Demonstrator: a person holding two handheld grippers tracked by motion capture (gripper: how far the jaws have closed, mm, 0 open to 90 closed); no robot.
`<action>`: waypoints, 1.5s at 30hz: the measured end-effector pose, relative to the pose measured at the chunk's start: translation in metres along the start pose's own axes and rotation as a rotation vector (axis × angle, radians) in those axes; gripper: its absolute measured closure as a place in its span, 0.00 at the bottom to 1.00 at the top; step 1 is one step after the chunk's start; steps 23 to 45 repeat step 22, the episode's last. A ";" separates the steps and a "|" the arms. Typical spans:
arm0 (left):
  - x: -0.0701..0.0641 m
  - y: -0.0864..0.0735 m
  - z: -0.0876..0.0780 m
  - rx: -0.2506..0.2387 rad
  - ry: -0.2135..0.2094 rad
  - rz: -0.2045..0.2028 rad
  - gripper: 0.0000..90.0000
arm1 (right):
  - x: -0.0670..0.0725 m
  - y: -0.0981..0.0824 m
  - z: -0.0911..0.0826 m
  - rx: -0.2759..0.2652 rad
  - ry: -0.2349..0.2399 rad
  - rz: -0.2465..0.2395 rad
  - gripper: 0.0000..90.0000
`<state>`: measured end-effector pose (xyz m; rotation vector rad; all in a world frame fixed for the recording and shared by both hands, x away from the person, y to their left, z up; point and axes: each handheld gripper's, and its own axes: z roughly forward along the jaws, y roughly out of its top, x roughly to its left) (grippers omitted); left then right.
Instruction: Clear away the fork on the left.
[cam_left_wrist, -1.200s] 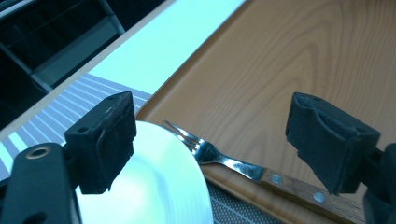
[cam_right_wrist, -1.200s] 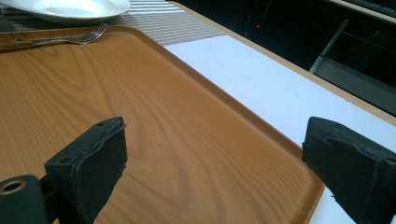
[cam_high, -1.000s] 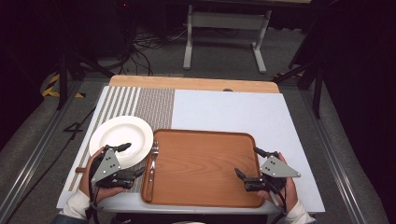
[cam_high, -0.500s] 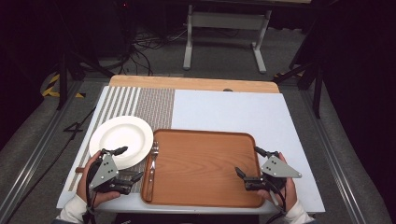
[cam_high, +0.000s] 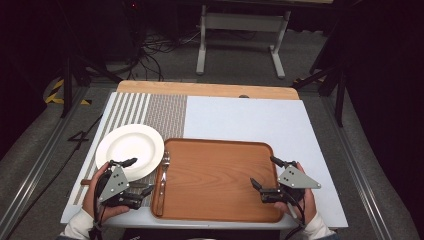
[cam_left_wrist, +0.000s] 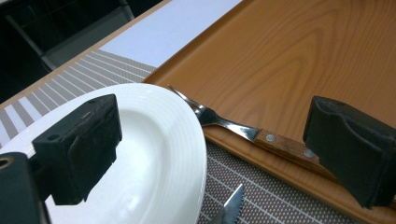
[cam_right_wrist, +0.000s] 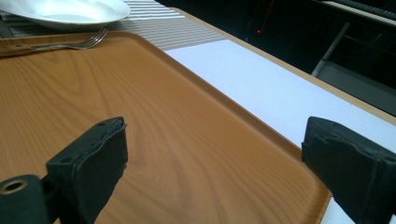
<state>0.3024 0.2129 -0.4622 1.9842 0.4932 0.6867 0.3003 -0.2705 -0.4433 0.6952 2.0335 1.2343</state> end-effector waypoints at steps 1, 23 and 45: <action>0.000 0.000 0.000 -0.005 -0.001 -0.004 0.06 | 0.000 0.000 0.000 0.004 0.002 0.004 0.08; 0.003 0.004 0.003 -0.016 -0.003 -0.004 0.08 | -0.003 -0.003 -0.006 -0.015 -0.028 0.026 0.09; 0.003 0.004 0.003 -0.016 -0.003 -0.004 0.08 | -0.003 -0.003 -0.006 -0.015 -0.028 0.026 0.09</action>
